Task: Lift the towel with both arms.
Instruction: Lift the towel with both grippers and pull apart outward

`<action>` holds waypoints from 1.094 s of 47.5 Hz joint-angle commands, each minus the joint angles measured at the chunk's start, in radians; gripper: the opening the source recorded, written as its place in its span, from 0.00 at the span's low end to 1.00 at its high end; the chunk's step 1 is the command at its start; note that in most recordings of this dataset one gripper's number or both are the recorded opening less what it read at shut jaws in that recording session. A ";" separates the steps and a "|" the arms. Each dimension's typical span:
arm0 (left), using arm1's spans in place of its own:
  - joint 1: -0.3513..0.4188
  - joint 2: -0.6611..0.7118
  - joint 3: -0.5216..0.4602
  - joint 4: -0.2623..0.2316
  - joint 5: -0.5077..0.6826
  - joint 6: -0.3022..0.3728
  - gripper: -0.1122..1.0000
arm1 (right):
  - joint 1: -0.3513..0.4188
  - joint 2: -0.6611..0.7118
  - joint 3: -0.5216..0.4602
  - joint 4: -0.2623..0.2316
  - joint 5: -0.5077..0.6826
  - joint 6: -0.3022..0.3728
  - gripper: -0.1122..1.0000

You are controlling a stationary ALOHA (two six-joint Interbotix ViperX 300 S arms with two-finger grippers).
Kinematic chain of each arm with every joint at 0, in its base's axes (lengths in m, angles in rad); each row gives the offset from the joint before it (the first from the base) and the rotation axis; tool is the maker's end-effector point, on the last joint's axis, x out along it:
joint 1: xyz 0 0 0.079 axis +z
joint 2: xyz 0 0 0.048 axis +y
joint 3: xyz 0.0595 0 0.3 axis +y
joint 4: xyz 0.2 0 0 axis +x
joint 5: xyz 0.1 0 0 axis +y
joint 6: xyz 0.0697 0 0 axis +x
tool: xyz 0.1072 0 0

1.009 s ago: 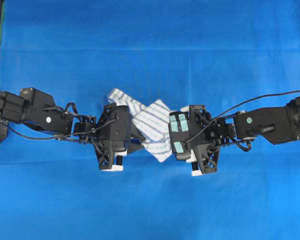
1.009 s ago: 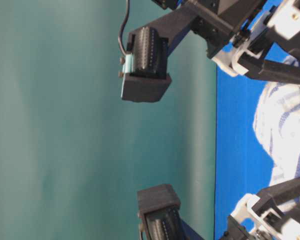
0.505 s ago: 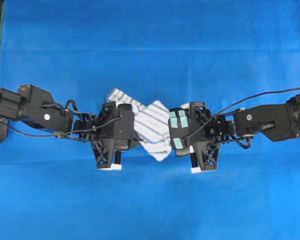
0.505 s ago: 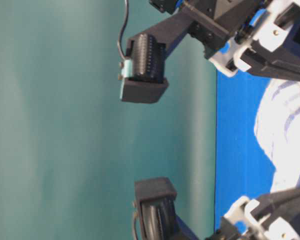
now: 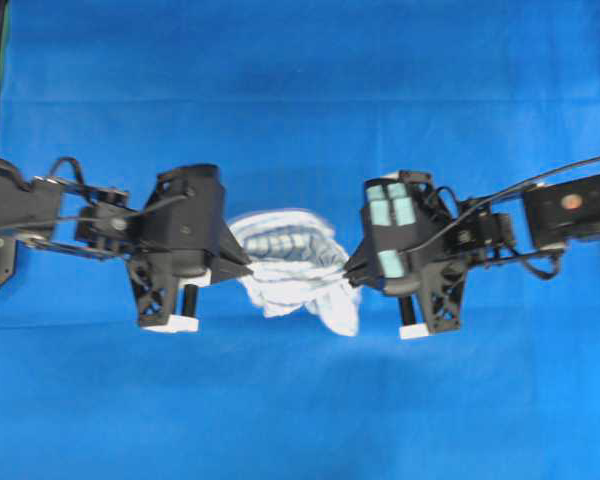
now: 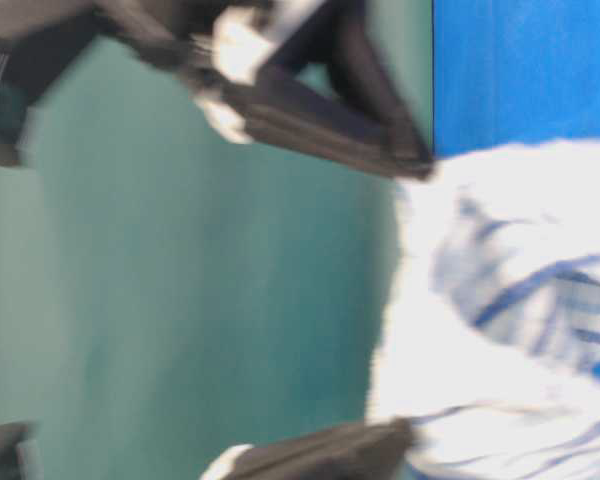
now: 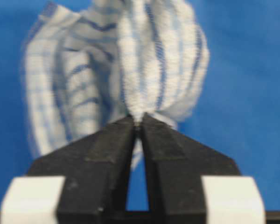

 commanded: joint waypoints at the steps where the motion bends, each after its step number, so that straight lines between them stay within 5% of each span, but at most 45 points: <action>1: -0.002 -0.075 -0.048 0.005 0.054 0.005 0.13 | 0.000 -0.074 -0.046 -0.015 0.032 -0.002 0.12; 25: 0.032 -0.238 -0.290 0.018 0.357 0.018 0.13 | -0.002 -0.275 -0.252 -0.095 0.268 0.000 0.12; 52: 0.035 -0.253 -0.308 0.018 0.359 0.061 0.13 | -0.002 -0.270 -0.276 -0.095 0.291 -0.002 0.12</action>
